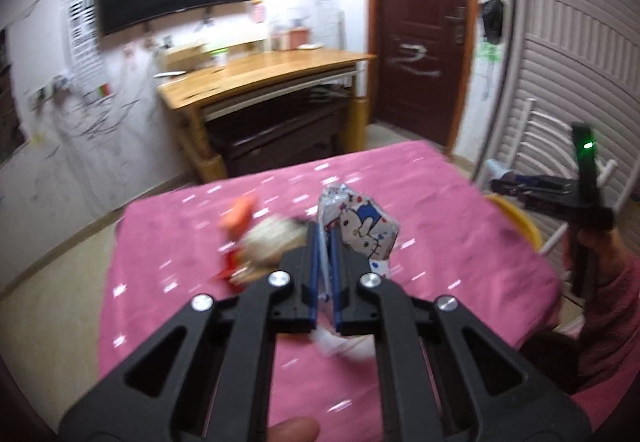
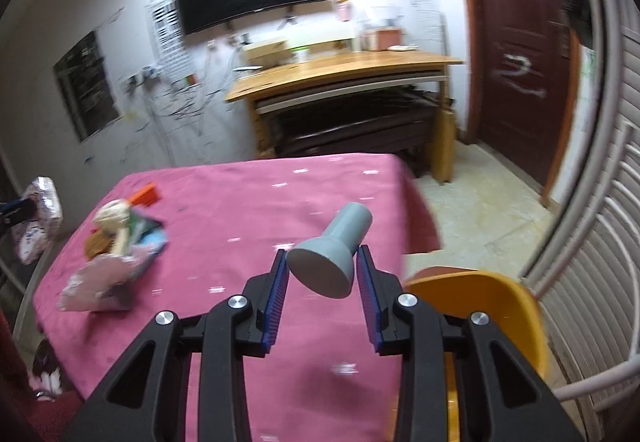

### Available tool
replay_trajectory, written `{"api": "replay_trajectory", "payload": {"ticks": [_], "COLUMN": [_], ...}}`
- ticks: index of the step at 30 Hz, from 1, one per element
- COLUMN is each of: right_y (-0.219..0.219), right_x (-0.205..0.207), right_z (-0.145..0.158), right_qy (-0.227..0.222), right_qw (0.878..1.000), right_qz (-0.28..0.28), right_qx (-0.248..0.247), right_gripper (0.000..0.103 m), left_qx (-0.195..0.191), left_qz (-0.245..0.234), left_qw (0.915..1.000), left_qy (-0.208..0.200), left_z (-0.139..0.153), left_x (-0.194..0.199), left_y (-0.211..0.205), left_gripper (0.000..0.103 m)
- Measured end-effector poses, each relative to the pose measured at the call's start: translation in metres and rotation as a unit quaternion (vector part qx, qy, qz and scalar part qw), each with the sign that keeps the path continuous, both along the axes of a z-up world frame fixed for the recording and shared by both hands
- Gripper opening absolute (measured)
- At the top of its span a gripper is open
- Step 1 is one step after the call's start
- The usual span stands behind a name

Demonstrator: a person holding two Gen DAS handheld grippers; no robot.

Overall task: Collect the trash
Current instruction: 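Carry both items to the yellow bin and open both grippers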

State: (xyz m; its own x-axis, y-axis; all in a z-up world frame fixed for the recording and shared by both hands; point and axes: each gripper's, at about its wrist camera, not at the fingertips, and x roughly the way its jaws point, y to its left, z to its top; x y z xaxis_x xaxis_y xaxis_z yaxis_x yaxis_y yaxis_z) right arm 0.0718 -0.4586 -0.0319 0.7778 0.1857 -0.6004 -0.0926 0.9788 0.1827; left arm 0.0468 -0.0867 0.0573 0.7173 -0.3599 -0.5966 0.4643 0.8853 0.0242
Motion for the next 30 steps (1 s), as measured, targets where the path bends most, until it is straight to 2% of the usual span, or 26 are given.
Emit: {"api": "replay_trajectory", "payload": {"ticks": [5, 11, 15, 21, 23, 25, 26, 27, 30], "right_y": [-0.051, -0.102, -0.116, -0.127, -0.133, -0.138, -0.142, -0.144, -0.147], "right_x": [0.004, 0.006, 0.009, 0.009, 0.009, 0.010, 0.010, 0.011, 0.010], "right_z": [-0.014, -0.038, -0.056, -0.078, -0.084, -0.088, -0.090, -0.091, -0.091], "right_qy": [0.010, 0.042, 0.074, 0.117, 0.126, 0.132, 0.136, 0.137, 0.136], "right_qw": [0.999, 0.996, 0.995, 0.992, 0.990, 0.989, 0.988, 0.987, 0.987], "right_qz": [-0.044, -0.067, -0.059, -0.045, -0.046, -0.052, -0.059, -0.061, -0.069], "right_qx": [0.011, 0.038, 0.034, 0.031, 0.040, 0.043, 0.046, 0.050, 0.051], "right_gripper": [0.029, 0.029, 0.029, 0.031, 0.039, 0.048, 0.054, 0.056, 0.056], "left_qx": [-0.008, -0.011, 0.004, 0.028, 0.027, 0.028, 0.028, 0.028, 0.026], "left_qz": [-0.060, -0.117, -0.125, -0.134, -0.138, -0.134, -0.134, -0.132, -0.130], "left_qw": [0.9979, 0.9911, 0.9867, 0.9778, 0.9750, 0.9747, 0.9751, 0.9758, 0.9760], "left_qy": [0.024, 0.062, 0.104, 0.158, 0.172, 0.177, 0.175, 0.172, 0.173], "left_z": [0.002, -0.011, -0.040, -0.080, -0.087, -0.092, -0.093, -0.093, -0.092], "left_x": [0.017, 0.031, 0.047, 0.061, 0.064, 0.068, 0.069, 0.069, 0.067], "left_y": [-0.081, -0.180, -0.243, -0.300, -0.309, -0.317, -0.320, -0.321, -0.318], "left_gripper": [0.004, 0.004, 0.004, 0.004, 0.011, 0.039, 0.045, 0.049, 0.049]}}
